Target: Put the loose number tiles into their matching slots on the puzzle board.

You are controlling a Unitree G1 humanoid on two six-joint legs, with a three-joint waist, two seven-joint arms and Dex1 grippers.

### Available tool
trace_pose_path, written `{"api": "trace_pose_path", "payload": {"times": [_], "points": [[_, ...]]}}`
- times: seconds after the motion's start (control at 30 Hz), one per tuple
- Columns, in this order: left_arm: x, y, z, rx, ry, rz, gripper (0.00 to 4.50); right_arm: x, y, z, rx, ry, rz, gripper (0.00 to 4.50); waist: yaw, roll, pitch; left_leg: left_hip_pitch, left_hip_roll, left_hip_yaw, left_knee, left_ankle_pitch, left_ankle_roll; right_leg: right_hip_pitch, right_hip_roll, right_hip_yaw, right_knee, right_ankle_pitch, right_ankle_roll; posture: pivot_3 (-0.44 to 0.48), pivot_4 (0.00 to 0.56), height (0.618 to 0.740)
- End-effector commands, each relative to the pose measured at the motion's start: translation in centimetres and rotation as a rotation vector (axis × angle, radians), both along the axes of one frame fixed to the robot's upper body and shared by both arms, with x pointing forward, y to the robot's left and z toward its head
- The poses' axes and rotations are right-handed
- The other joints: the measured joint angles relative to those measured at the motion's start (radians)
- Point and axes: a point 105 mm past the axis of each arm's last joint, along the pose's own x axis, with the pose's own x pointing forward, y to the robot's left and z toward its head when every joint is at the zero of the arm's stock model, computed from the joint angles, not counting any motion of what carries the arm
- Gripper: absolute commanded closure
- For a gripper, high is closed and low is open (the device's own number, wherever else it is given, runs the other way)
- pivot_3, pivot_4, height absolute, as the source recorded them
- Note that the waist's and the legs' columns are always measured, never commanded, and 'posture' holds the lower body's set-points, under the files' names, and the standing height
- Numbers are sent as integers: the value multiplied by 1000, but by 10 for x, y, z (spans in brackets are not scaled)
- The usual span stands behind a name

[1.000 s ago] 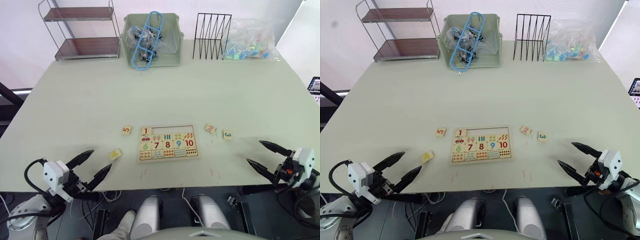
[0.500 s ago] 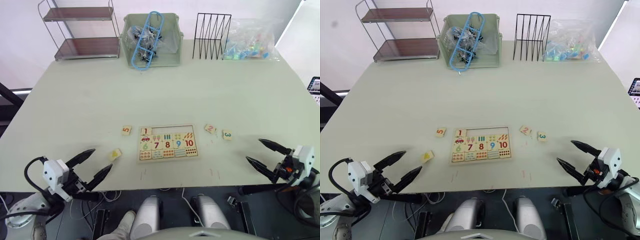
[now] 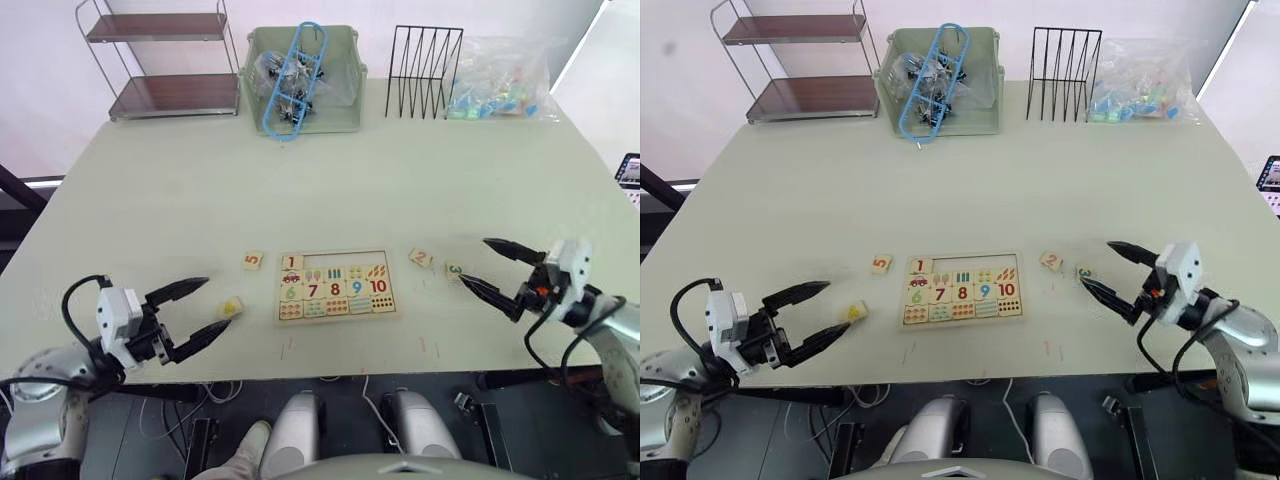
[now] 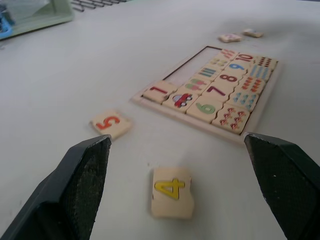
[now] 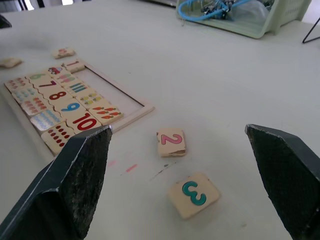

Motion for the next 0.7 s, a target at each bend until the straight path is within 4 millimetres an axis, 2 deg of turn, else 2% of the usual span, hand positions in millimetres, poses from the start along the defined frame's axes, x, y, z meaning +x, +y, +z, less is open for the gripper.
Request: {"api": "trace_pose_path", "payload": {"times": [0.03,0.27,0.47,0.7], "points": [[-2,-3,8,-6,-4,-62,0,6,7,5,-39,18,12,29,-1,0,0,0,0,0,0,0,0,0,0,0,0,0,0,0,150,739],[-5,-3,18,-18,-8,-127,0,22,28,-4,-183,94,33,29,0,0,0,-1,1,-1,0,0,0,-1,1,0,0,0,0,0,150,739],[-12,4,22,-6,-8,-123,0,40,36,-10,-271,140,18,29,-3,0,0,-2,2,0,0,0,0,-2,1,0,0,0,0,0,150,739],[-20,14,26,14,-17,-94,0,45,43,-19,-324,182,48,29,0,0,0,-9,3,-2,0,0,0,-8,2,-2,-1,1,0,0,150,739]]}}
